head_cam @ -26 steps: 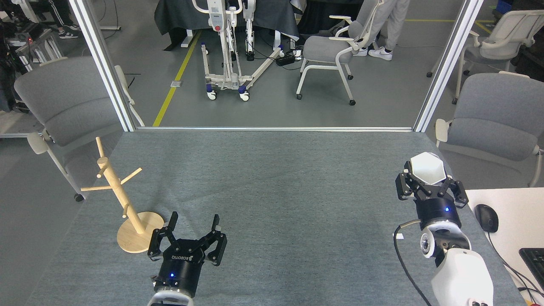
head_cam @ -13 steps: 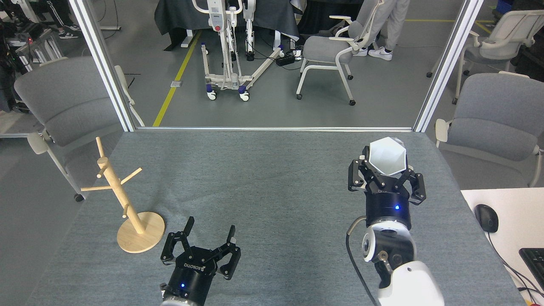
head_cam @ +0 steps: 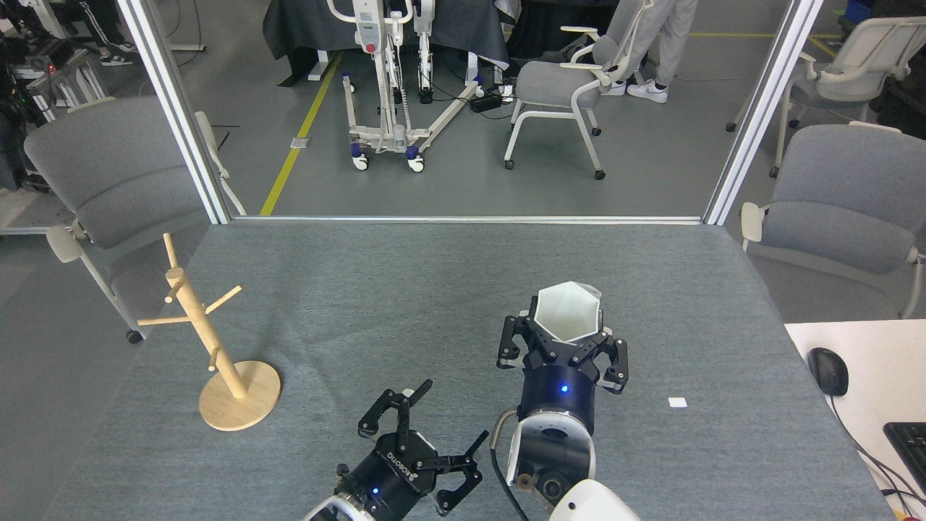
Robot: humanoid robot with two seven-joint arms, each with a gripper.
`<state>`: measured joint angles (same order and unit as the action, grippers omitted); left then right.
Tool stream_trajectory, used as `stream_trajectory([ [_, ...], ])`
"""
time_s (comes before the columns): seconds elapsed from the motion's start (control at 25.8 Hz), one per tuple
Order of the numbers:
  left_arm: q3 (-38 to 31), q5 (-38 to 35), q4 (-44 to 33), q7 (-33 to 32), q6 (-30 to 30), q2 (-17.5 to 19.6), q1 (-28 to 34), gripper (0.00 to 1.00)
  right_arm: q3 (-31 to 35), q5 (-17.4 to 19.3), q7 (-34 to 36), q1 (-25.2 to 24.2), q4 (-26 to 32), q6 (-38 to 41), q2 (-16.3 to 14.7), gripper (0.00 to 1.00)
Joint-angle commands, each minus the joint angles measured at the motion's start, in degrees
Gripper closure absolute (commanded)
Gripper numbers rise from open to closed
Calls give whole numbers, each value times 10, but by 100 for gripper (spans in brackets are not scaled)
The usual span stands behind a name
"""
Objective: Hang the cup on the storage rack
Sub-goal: 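Lift the white cup and carry it toward the left gripper, then grasp the white cup with the left gripper beside the right gripper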
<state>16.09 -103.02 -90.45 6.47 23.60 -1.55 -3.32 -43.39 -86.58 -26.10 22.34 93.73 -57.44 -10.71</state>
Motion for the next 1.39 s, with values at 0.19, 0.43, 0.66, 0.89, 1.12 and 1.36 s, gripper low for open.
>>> stream_trajectory([
  [0.19,21,-1,115,-29,40,-7,-83,1,-45,-14,-49,-2,-34,-7,30,80],
  [0.43,20,1,143,-40,58,-21,-89,1,-64,-10,-50,-5,-48,-3,35,80],
  [0.66,20,5,145,-67,90,-43,-98,1,-75,-10,-50,-11,-69,-3,52,80],
  [0.89,19,14,148,-94,112,-51,-120,1,-80,-10,-50,-16,-73,-3,60,80],
  [1.12,16,70,148,-144,123,-56,-131,1,-82,-11,-49,-16,-83,-6,61,80],
  [1.36,15,124,152,-174,117,-57,-135,18,-87,-12,-48,-27,-101,-9,75,84],
])
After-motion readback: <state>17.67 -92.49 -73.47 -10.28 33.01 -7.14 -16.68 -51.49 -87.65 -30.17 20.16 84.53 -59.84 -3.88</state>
